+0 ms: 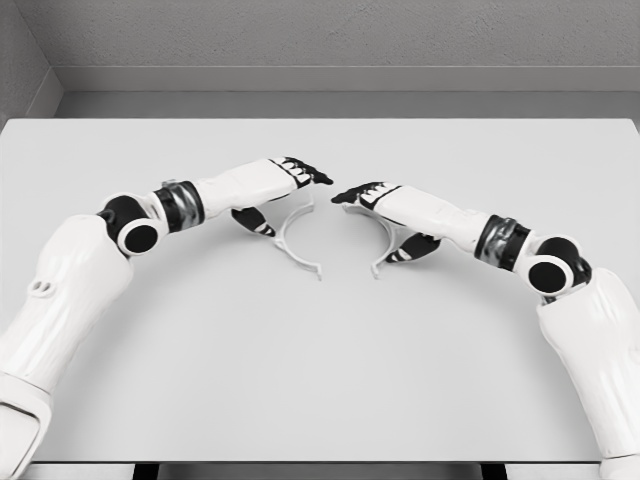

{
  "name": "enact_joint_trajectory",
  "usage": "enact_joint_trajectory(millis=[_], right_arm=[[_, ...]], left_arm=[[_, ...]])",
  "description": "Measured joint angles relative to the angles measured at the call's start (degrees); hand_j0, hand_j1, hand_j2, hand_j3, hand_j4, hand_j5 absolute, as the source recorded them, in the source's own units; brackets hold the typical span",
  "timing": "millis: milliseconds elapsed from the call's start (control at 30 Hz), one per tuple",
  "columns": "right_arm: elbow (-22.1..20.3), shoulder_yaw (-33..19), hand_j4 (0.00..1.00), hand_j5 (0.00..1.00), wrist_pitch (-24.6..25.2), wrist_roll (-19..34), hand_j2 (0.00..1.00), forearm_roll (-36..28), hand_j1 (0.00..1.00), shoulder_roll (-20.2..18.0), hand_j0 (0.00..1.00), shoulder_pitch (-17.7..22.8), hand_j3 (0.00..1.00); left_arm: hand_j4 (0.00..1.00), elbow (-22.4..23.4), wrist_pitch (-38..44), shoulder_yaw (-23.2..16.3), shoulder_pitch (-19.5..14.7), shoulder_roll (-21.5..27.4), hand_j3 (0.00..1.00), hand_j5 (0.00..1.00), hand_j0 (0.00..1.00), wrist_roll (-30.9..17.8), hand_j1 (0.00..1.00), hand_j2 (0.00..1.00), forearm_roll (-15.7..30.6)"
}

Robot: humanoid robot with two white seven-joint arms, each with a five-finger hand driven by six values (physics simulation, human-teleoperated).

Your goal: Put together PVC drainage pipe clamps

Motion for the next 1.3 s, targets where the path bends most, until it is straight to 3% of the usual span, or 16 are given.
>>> enact_joint_trajectory(millis=[133,300,400,467,567,800,1300], right_arm=[[-0.3,-0.5,1.00,1.00,0.0,0.0,1.00,-0.3,1.00,-0.2,1.00,0.8,1.00],[-3.3,-4.6,1.00,1.00,0.0,0.0,1.00,-2.3,1.00,-4.4,1.00,3.2,1.00],[-4.1,-6.8,1.00,1.00,0.0,0.0,1.00,-10.8,1.00,-11.1,1.00,4.0,1.00],[-4.4,-9.3,1.00,1.00,-0.1,0.0,1.00,-17.7,1.00,-16.1,1.00,7.6,1.00],[-6.3,-13.1,1.00,1.00,0.0,0.0,1.00,-22.8,1.00,-19.5,1.00,12.1,1.00],[-9.8,-17.1,1.00,1.00,0.0,0.0,1.00,-29.0,1.00,-20.8,1.00,15.5,1.00],[-11.5,-17.6,1.00,1.00,0.0,0.0,1.00,-29.4,1.00,-18.1,1.00,15.9,1.00]], left_arm=[[1.00,0.0,0.0,0.0,0.0,-0.8,1.00,1.00,1.00,-0.7,1.00,1.00,0.0],[1.00,0.1,0.0,0.2,-0.3,-0.8,1.00,1.00,1.00,-0.9,1.00,1.00,0.1],[1.00,0.2,0.0,0.2,-0.3,-0.8,1.00,1.00,1.00,-1.0,1.00,1.00,0.1],[1.00,0.1,0.0,0.2,-0.3,-0.9,1.00,1.00,1.00,-1.0,1.00,1.00,0.1],[1.00,0.1,0.0,0.2,-0.1,-1.0,1.00,1.00,1.00,-1.0,1.00,1.00,0.1],[1.00,0.1,0.0,0.1,-0.1,-1.9,1.00,1.00,1.00,-1.0,1.00,1.00,0.0],[1.00,0.1,0.0,0.1,-0.1,-4.0,1.00,1.00,1.00,-1.9,1.00,1.00,-0.6]])
